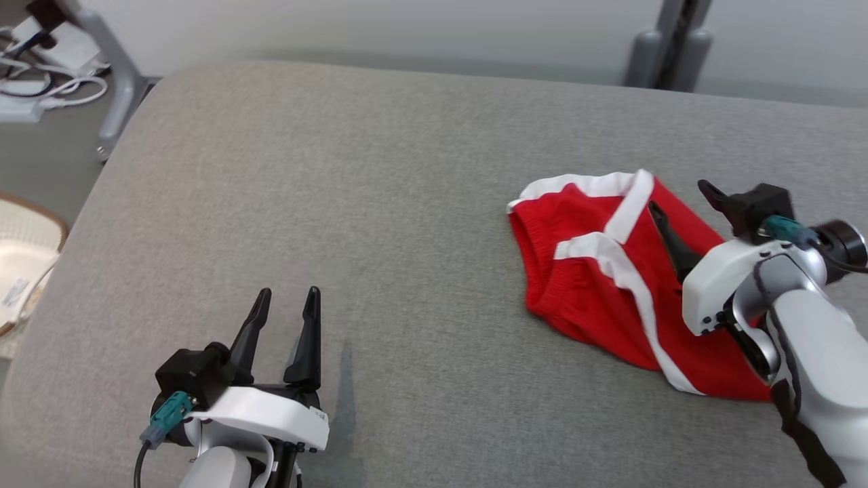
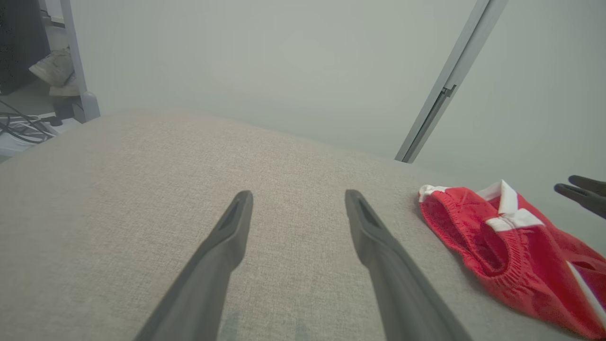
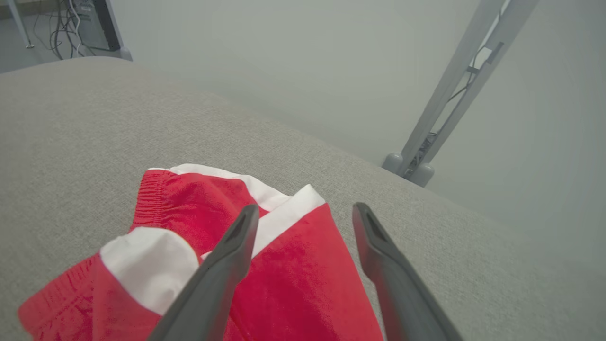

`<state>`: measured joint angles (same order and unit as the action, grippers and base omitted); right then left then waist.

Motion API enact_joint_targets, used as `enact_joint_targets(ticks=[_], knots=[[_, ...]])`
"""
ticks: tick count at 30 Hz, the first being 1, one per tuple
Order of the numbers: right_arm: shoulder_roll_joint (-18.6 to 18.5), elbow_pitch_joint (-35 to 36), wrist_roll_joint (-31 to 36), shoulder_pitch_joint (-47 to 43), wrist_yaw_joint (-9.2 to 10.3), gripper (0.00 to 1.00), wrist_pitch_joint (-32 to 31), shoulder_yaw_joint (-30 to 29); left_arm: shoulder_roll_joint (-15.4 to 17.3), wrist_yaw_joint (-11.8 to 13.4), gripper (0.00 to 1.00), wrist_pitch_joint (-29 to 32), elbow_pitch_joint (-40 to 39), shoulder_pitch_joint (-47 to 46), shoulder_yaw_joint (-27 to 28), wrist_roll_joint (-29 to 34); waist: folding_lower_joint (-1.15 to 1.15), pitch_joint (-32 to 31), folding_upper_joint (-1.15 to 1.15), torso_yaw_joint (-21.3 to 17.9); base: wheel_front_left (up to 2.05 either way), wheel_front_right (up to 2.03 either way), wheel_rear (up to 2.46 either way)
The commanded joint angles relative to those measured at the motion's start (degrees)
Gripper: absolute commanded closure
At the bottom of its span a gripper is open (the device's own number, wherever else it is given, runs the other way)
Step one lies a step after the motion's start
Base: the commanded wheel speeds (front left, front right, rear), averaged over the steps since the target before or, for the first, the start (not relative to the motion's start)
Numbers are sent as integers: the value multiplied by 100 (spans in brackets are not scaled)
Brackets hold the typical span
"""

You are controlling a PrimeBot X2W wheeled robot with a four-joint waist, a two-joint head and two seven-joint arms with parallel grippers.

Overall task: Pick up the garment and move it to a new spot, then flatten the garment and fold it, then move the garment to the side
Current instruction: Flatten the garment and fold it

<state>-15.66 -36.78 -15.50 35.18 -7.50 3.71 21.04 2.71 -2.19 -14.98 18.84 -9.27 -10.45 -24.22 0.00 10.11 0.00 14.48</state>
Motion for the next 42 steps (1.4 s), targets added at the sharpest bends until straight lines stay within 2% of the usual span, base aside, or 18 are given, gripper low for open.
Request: enact_joint_targets(ticks=[1, 13, 14, 15, 22, 28, 35, 36, 37, 40, 42], knots=[[-112, -255, 398, 282, 4, 0, -123, 122, 37, 46, 0, -19, -5, -109, -44, -61, 0, 213, 0, 261, 0, 0, 0], [6, -1344, 651, 884, 3, 0, -542, 67, 31, 135, 0, -19, -26, -184, -303, -188, 0, 405, 0, 624, 0, 0, 0], [-12, -1406, 681, 919, 3, 66, -585, 83, 33, 137, 0, -19, -28, -178, -307, -197, 0, 406, 0, 628, 0, 0, 0], [-45, -1455, 729, 958, 3, 100, -618, 111, 33, 151, 0, -19, -29, -176, -313, -206, 0, 406, 0, 627, 0, 0, 0], [-106, -1552, 821, 1150, 3, 100, -579, 96, 33, 189, 0, -19, -49, -224, -350, -255, 0, 401, 0, 550, 0, 0, 0], [-353, -1572, 612, 1313, 3, 100, -707, -176, 34, 188, 0, -19, -80, -282, -411, -301, 0, 463, 0, 512, 0, 0, 0], [-1107, -1764, 111, 1515, 3, 100, -937, -296, 37, 126, 0, -19, -34, -426, -595, -339, 0, 670, 0, 669, 0, 0, 0], [-1239, -1810, 28, 1587, 3, 93, -880, -378, 39, 131, 0, -19, -32, -446, -592, -337, 0, 699, 0, 697, 0, 0, 0], [-1377, -1937, -43, 1642, 3, 0, -878, -500, 36, 135, 0, -19, -30, -457, -588, -331, 0, 728, 0, 720, 0, 0, 0], [-1723, -2286, 137, 1769, 3, 0, -815, -687, 32, 120, 0, -19, -16, -476, -594, -305, 0, 771, 0, 772, 0, 0, 0], [-1793, -2501, 223, 1914, 3, 0, -689, -932, 32, 119, 0, -19, -6, -475, -582, -295, 0, 771, 0, 773, 0, 0, 0]])
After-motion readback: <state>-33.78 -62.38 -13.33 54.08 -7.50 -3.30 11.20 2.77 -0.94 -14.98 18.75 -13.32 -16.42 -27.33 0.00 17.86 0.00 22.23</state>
